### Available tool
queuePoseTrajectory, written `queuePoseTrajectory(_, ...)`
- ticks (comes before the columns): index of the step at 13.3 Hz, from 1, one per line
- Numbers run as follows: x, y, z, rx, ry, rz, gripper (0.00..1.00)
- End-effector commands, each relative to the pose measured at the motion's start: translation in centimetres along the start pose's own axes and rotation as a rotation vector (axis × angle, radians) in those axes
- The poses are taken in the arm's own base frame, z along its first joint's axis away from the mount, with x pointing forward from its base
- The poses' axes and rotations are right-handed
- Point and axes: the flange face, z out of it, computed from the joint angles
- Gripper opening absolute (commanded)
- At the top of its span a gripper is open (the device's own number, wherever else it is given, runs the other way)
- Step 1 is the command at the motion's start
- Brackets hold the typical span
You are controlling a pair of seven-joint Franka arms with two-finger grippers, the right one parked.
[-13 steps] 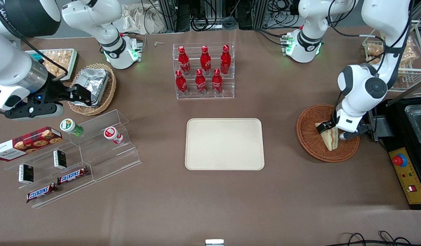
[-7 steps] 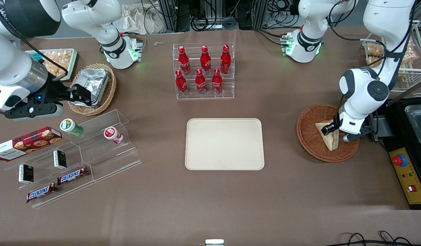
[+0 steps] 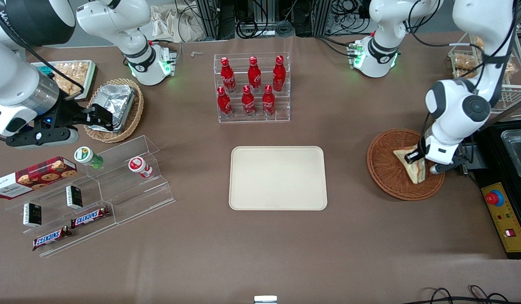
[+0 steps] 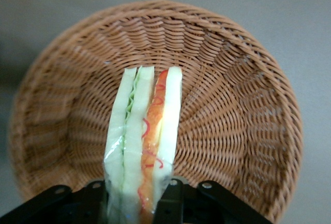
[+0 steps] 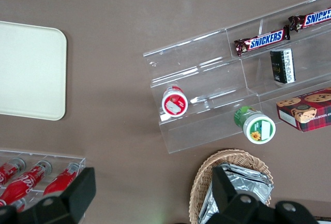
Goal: Place sandwich from basket to tray
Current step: 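Lift the sandwich out of the basket with the left gripper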
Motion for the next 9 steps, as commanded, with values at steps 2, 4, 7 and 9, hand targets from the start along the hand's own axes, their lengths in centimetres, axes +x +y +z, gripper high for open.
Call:
queuePoseTrajectory(2,0.1,0.7,-9.6,0.063,-0.034,0.016,0.0)
queuePoseTrajectory(4,1.4,1.9,-15.9,0.091,-0.089,0.075,0.0)
queuePoseTrajectory(7,2.1,4.8,-24.9,0.084,-0.115,0.154,0.0)
queuePoseTrajectory(9,0.5,8.9,-26.9,0.081,-0.09,0.222,0.02)
